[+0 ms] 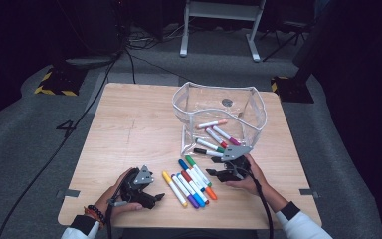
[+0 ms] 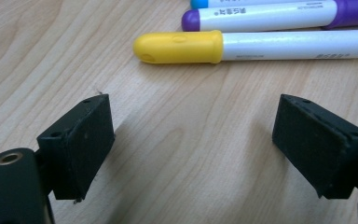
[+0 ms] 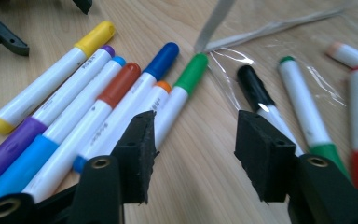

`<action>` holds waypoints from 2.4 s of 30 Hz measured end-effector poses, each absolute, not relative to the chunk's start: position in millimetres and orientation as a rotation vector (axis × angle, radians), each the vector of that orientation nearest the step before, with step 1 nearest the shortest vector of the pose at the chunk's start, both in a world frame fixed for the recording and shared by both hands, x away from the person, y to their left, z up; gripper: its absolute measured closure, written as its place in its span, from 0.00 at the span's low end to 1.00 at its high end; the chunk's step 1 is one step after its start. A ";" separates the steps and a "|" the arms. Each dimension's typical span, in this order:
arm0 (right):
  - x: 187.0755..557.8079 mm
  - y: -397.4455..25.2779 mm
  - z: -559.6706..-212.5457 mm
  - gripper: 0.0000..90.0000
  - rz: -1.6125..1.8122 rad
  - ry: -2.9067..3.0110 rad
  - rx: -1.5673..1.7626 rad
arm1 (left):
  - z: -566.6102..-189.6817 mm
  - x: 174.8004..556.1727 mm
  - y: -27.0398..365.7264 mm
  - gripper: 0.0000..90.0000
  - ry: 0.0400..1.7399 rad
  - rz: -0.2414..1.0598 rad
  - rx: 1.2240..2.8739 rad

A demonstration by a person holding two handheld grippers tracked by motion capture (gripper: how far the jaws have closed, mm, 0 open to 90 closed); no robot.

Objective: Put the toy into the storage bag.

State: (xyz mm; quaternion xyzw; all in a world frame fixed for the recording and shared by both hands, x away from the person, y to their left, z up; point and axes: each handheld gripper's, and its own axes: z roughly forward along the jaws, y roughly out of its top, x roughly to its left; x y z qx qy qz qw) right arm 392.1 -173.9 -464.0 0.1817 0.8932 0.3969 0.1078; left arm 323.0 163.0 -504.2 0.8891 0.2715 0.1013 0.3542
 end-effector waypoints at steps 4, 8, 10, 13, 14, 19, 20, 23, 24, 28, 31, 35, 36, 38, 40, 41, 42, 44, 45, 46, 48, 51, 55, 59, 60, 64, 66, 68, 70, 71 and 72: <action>402.9 -153.1 -471.1 0.65 1.169 2.645 0.531 | -504.3 320.4 156.8 0.14 0.682 0.249 2.301; 413.6 -136.9 -477.8 0.66 1.158 2.659 0.535 | -504.2 319.6 152.7 0.14 0.677 0.248 2.305; 417.5 -131.0 -481.0 0.66 1.142 2.663 0.537 | -504.3 319.7 152.2 0.14 0.669 0.245 2.305; 422.1 -125.7 -485.0 0.65 1.142 2.666 0.568 | -504.3 320.1 152.7 0.14 0.662 0.241 2.306; 423.9 -123.5 -486.5 0.65 1.123 2.663 0.574 | -504.3 320.2 152.9 0.14 0.660 0.240 2.307; 429.5 -119.6 -494.1 0.70 1.087 2.676 0.594 | -504.2 320.2 153.0 0.14 0.660 0.240 2.308; 430.8 -124.2 -493.9 0.79 1.089 2.680 0.619 | -504.3 320.3 153.2 0.14 0.658 0.240 2.308; 429.1 -132.8 -493.1 0.82 1.074 2.679 0.595 | -504.4 320.2 154.0 0.14 0.652 0.237 2.309; 426.5 -146.8 -492.8 0.83 1.071 2.680 0.597 | -504.4 320.2 154.5 0.14 0.649 0.238 2.309; 417.6 -171.1 -492.2 0.83 1.069 2.688 0.608 | -504.4 320.1 154.7 0.14 0.649 0.238 2.309; 411.8 -179.4 -492.0 0.83 1.069 2.691 0.608 | -504.4 320.1 154.7 0.14 0.649 0.238 2.309; 390.2 -208.5 -491.6 0.83 1.071 2.704 0.608 | -504.4 320.1 154.7 0.14 0.649 0.238 2.309; 386.3 -214.2 -491.4 0.83 1.068 2.707 0.608 | -504.4 320.1 154.7 0.14 0.650 0.237 2.308; 378.7 -225.6 -491.6 0.83 1.068 2.698 0.620 | -504.4 320.1 154.7 0.14 0.650 0.237 2.308; 372.8 -237.3 -492.0 0.83 1.072 2.690 0.628 | -504.4 320.1 154.7 0.14 0.650 0.237 2.308; 372.8 -237.3 -492.0 0.83 1.072 2.690 0.628 | -504.4 320.1 154.7 0.14 0.650 0.237 2.308; 368.8 -246.9 -492.4 0.83 1.082 2.688 0.641 | -504.4 320.2 154.7 0.14 0.648 0.237 2.309; 366.3 -253.1 -492.5 0.83 1.082 2.681 0.647 | -504.4 320.2 154.8 0.14 0.647 0.237 2.309; 366.3 -253.1 -492.5 0.83 1.082 2.681 0.647 | -504.4 320.2 154.8 0.14 0.647 0.237 2.309; 364.0 -260.4 -489.7 0.83 1.090 2.677 0.637 | -504.4 320.2 154.8 0.14 0.648 0.237 2.309; 363.0 -266.1 -484.0 0.83 1.143 2.650 0.648 | -504.4 320.2 154.8 0.14 0.648 0.236 2.309; 361.5 -274.6 -472.7 0.83 1.200 2.606 0.647 | -504.3 320.4 155.0 0.14 0.644 0.236 2.311; 359.2 -287.4 -448.8 0.83 1.287 2.517 0.647 | -504.4 320.3 154.9 0.14 0.646 0.236 2.309; 355.3 -295.1 -424.5 0.83 1.349 2.447 0.631 | -504.3 320.5 155.0 0.14 0.642 0.235 2.312; 353.7 -297.1 -416.1 0.83 1.348 2.428 0.622 | -504.3 320.8 155.1 0.14 0.639 0.235 2.313; 349.8 -301.8 -396.1 0.83 1.368 2.384 0.599 | -504.3 320.8 155.1 0.14 0.639 0.234 2.313; 348.4 -305.4 -374.9 0.83 1.376 2.342 0.581 | -504.3 320.8 155.1 0.14 0.639 0.235 2.313; 349.9 -306.6 -360.3 0.83 1.377 2.326 0.568 | -504.3 320.8 155.1 0.14 0.639 0.234 2.313; 352.9 -306.8 -345.9 0.83 1.379 2.308 0.557 | -504.3 320.8 155.1 0.14 0.639 0.234 2.313; 352.9 -306.8 -345.9 0.83 1.379 2.308 0.557 | -504.3 320.8 155.1 0.14 0.639 0.234 2.313; 356.9 -305.6 -332.6 0.83 1.380 2.300 0.539 | -504.3 320.9 155.2 0.14 0.637 0.234 2.313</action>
